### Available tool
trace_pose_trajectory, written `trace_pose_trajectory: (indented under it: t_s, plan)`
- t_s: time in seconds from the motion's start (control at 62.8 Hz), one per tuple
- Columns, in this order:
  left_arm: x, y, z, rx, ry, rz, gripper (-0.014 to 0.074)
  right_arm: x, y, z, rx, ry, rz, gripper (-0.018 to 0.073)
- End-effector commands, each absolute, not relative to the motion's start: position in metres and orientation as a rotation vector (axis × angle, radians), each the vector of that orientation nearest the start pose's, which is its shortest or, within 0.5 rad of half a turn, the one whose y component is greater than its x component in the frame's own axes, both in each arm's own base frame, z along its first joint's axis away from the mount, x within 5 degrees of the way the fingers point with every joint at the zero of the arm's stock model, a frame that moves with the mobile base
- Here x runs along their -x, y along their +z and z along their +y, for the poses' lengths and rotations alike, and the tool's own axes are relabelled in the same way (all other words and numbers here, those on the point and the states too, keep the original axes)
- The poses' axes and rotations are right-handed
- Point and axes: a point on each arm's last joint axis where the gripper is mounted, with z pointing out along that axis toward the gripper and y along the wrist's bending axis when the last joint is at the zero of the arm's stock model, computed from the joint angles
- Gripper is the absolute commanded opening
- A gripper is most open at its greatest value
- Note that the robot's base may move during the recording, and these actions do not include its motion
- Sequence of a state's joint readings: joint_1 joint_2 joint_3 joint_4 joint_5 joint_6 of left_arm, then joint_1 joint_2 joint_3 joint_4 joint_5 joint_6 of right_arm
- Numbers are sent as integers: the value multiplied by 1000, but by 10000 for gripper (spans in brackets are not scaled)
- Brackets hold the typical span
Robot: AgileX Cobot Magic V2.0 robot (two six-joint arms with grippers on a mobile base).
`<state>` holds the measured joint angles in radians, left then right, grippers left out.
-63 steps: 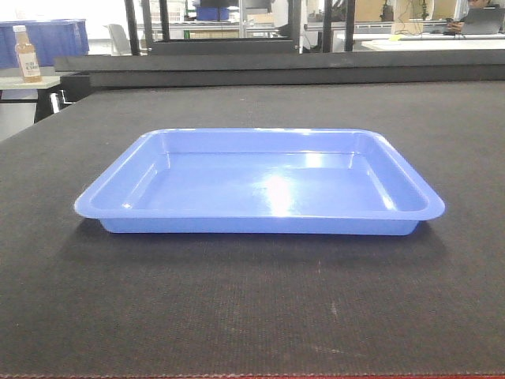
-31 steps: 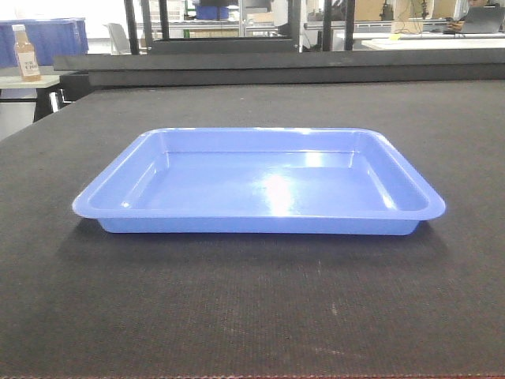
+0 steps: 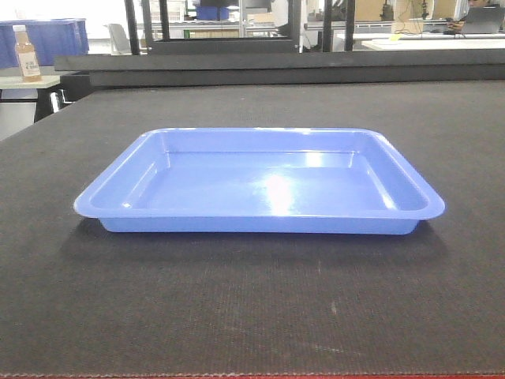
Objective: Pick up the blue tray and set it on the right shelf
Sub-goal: 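Lower both grippers toward the short edges of the light blue tray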
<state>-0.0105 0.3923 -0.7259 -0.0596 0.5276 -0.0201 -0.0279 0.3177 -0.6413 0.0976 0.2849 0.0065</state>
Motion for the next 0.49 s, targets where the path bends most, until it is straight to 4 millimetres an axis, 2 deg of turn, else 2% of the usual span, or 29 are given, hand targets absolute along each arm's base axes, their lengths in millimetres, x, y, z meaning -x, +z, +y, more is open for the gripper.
trace_pose_trajectory:
  t_s: [0.0,0.016,0.064,0.143,0.239,0.334,0.478]
  plan:
    - [-84,399,-7,16,-135,1696,305,-72,399,2,-57,99,1399,478]
    - [-88,400,-8,19,-156,1716,343,-76,399,2,-51,106,1414,509]
    - [-98,401,-12,15,-195,1754,379,-86,397,4,-36,124,1460,567]
    - [-114,403,-20,-44,-253,1791,390,-100,395,10,-7,164,1540,617]
    - [-130,404,-37,-207,-327,1813,390,-118,393,20,48,231,1641,612]
    - [-149,402,-55,-278,-435,1867,390,-136,395,35,130,289,1758,612]
    - [-188,391,-83,-403,-508,2051,390,-168,399,61,252,337,1979,612]
